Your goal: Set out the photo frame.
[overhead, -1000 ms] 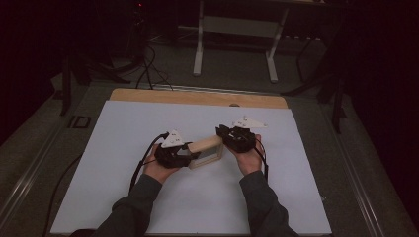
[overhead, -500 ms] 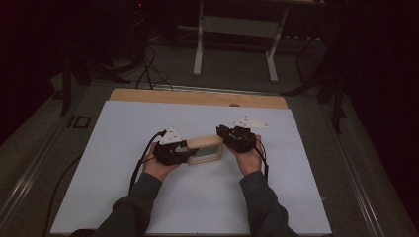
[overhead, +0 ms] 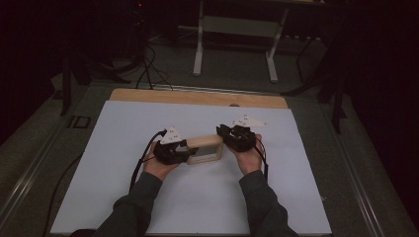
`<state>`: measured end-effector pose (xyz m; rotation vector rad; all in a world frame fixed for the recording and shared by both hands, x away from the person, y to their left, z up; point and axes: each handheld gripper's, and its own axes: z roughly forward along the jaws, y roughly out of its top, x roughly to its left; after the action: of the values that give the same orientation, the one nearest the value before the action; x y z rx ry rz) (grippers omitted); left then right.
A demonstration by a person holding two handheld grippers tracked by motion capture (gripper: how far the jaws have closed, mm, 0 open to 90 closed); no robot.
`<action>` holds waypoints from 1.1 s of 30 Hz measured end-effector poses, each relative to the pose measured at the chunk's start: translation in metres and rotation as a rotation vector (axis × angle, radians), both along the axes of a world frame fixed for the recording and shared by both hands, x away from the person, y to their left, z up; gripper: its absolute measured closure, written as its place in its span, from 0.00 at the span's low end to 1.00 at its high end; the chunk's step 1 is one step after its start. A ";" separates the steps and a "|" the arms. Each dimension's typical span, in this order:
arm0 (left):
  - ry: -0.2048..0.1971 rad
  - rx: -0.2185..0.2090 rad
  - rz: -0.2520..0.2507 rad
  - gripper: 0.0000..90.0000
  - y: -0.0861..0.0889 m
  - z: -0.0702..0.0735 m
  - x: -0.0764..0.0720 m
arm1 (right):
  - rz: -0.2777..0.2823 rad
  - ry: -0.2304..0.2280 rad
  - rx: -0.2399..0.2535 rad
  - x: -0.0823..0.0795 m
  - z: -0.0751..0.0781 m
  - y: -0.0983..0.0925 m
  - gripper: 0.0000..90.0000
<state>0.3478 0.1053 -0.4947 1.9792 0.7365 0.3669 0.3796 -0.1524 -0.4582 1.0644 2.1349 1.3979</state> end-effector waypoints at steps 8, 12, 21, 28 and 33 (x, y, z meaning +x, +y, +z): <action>-0.003 -0.001 -0.005 0.63 0.000 0.000 0.000 | 0.085 -0.016 0.021 -0.012 -0.001 -0.012 0.58; -0.002 -0.004 -0.004 0.63 0.001 -0.001 0.001 | 0.124 -0.019 0.017 -0.015 -0.005 -0.016 0.51; 0.010 0.000 0.004 0.62 0.000 -0.003 0.003 | 0.177 0.008 -0.020 -0.015 -0.016 -0.012 0.45; 0.015 0.013 0.021 0.61 -0.002 -0.005 0.004 | 0.218 0.070 -0.038 -0.006 -0.027 -0.009 0.34; 0.029 0.004 0.042 0.55 0.001 -0.002 0.002 | 0.232 0.069 -0.041 -0.002 -0.030 -0.005 0.31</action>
<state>0.3501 0.1058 -0.4967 1.9791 0.7976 0.3652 0.3781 -0.1570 -0.4880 0.8844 2.3892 1.4285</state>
